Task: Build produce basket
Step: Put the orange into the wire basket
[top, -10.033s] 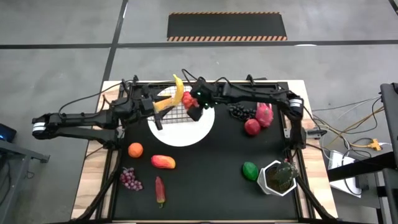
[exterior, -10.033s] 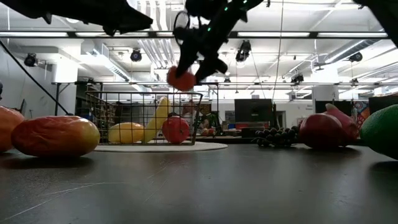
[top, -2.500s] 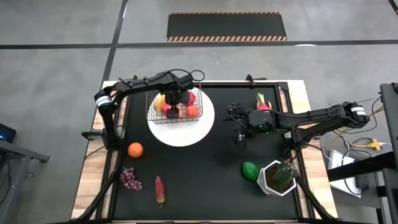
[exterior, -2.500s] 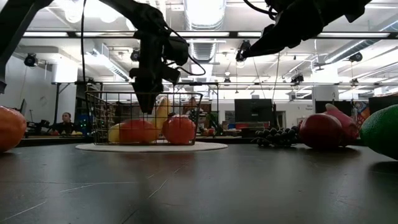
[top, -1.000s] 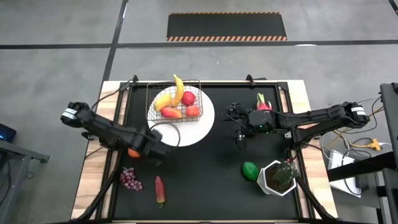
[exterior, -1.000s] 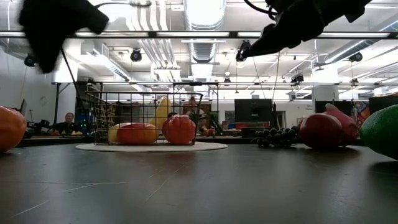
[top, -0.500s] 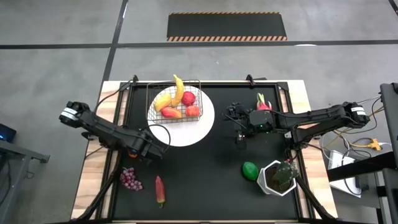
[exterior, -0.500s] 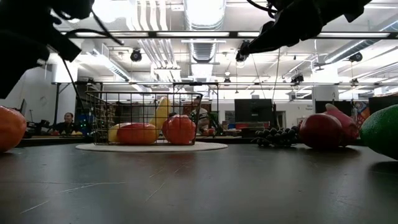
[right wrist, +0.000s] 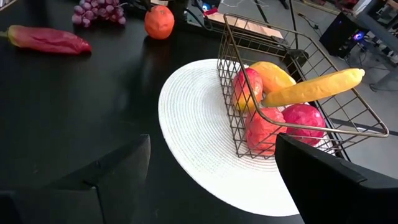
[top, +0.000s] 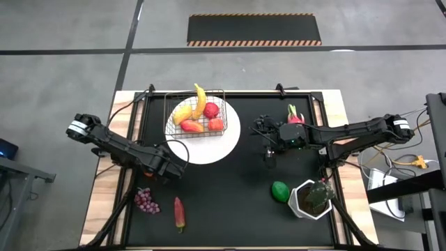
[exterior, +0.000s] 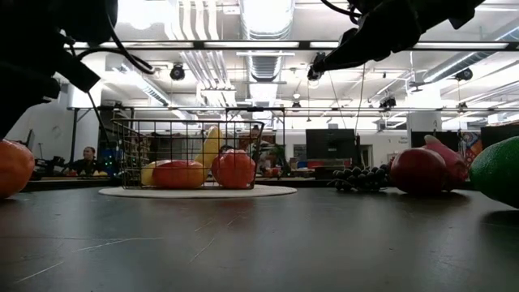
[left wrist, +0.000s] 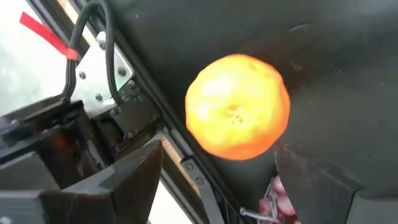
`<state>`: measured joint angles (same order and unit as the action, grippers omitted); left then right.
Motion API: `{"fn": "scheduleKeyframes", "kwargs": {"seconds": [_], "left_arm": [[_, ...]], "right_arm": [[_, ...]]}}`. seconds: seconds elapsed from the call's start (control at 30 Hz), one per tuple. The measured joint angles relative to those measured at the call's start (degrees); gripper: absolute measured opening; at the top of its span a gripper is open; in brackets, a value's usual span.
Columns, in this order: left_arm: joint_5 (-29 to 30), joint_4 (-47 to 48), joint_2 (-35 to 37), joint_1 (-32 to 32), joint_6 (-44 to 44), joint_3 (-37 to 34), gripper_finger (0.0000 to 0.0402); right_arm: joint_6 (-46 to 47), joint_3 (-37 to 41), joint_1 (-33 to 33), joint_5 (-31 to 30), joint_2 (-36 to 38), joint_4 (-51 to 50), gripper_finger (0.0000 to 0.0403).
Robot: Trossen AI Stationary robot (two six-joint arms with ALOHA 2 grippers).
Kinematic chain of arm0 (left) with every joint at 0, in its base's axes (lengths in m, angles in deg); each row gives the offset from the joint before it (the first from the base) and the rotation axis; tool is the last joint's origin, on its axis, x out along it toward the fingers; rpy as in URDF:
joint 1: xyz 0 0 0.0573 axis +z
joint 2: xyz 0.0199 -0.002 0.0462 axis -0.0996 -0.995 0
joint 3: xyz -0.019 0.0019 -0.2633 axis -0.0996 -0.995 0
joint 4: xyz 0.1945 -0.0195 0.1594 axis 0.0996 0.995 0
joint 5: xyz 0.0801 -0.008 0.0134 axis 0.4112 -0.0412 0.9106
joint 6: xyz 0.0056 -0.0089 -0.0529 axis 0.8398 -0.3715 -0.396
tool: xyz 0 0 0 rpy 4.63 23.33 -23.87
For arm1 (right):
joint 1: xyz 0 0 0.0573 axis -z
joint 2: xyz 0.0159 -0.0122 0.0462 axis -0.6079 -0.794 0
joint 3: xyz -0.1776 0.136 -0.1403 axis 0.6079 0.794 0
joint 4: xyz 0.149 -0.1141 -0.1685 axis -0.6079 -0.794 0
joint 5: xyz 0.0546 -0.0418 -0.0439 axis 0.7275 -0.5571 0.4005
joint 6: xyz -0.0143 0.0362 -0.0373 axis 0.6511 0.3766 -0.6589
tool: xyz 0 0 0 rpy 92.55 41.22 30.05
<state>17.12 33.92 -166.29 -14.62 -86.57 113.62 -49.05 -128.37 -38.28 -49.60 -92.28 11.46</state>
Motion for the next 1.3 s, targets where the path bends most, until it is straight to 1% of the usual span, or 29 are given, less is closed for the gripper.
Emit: {"fn": "scheduleKeyframes", "kwargs": {"seconds": [0.2,0.43,0.6,0.7,0.87,0.93,1.03,1.13,1.2,1.3], "left_arm": [[3.0,-3.5,0.0,0.0,0.0,-0.8,0.0288],[2.9,-7.8,0.0,0.0,-0.1,-5.2,0.0288],[3.0,-8.9,0.1,0.0,-0.1,-7.0,0.0287],[3.0,-8.9,0.1,0.0,-0.1,-6.8,0.0272],[3.1,-8.9,0.0,0.0,-0.2,-6.0,0.0229],[3.0,-9.0,0.0,0.0,-0.2,-5.8,0.0218],[2.9,-10.0,0.0,0.0,-0.1,-4.5,0.0212],[3.1,-10.4,-0.1,0.0,1.0,-1.7,0.021],[4.4,-9.9,-0.1,0.0,2.9,1.1,0.0209],[8.0,-10.0,-0.1,0.0,5.8,5.9,0.0209]], "right_arm": [[0.1,0.0,0.0,0.0,0.0,0.0,0.0327],[0.2,0.0,0.0,0.0,0.0,0.0,0.0327],[0.2,0.0,0.0,0.0,0.0,0.0,0.0327],[0.2,0.0,0.0,0.0,0.0,0.0,0.0327],[0.2,0.0,0.0,0.0,0.0,0.0,0.0327],[0.2,0.0,0.0,0.0,0.0,0.0,0.0327],[0.4,0.0,0.0,0.0,0.0,-0.1,0.0327],[0.4,0.0,0.0,0.0,0.0,-0.2,0.0327],[0.4,0.0,0.0,0.0,0.0,-0.2,0.0327],[0.4,0.0,0.0,0.0,0.0,-0.2,0.0327]]}}
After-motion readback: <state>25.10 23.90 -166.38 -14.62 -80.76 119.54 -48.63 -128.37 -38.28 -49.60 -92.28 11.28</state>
